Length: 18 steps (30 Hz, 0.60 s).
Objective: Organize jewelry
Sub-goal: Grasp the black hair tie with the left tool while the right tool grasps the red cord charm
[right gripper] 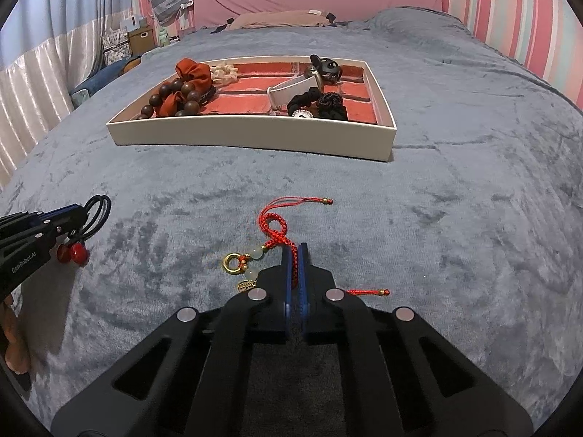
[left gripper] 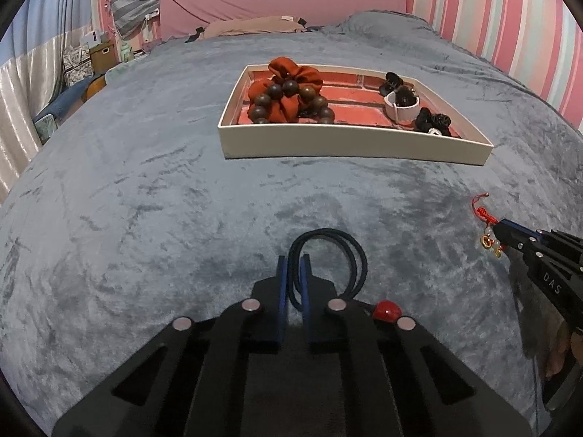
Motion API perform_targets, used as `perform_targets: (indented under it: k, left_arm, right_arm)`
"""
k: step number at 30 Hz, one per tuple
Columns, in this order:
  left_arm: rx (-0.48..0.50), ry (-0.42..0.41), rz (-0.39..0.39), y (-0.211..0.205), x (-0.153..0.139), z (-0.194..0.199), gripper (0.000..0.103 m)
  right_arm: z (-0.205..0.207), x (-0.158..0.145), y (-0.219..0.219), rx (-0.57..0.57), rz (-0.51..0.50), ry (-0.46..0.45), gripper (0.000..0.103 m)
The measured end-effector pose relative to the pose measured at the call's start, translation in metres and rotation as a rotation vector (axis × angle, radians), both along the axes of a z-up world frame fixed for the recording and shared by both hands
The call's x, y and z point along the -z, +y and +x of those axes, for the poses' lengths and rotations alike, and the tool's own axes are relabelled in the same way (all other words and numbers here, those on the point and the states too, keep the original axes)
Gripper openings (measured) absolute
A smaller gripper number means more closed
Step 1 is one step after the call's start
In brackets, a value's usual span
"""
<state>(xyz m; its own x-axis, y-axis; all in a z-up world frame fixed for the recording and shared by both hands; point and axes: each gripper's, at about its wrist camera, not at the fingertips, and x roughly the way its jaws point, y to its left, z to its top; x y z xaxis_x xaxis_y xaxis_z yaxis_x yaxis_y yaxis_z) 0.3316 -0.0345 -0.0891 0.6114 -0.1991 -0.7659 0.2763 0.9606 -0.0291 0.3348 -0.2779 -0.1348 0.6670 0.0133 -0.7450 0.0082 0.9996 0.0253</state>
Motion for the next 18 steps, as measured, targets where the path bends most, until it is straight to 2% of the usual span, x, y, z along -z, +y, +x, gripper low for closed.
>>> perform_targets:
  k: [18]
  left_arm:
    - [-0.009,-0.070,-0.024,0.004,-0.027,-0.008,0.006]
  right_arm:
    - [-0.009,-0.019,-0.005,0.014,0.015,-0.069,0.004]
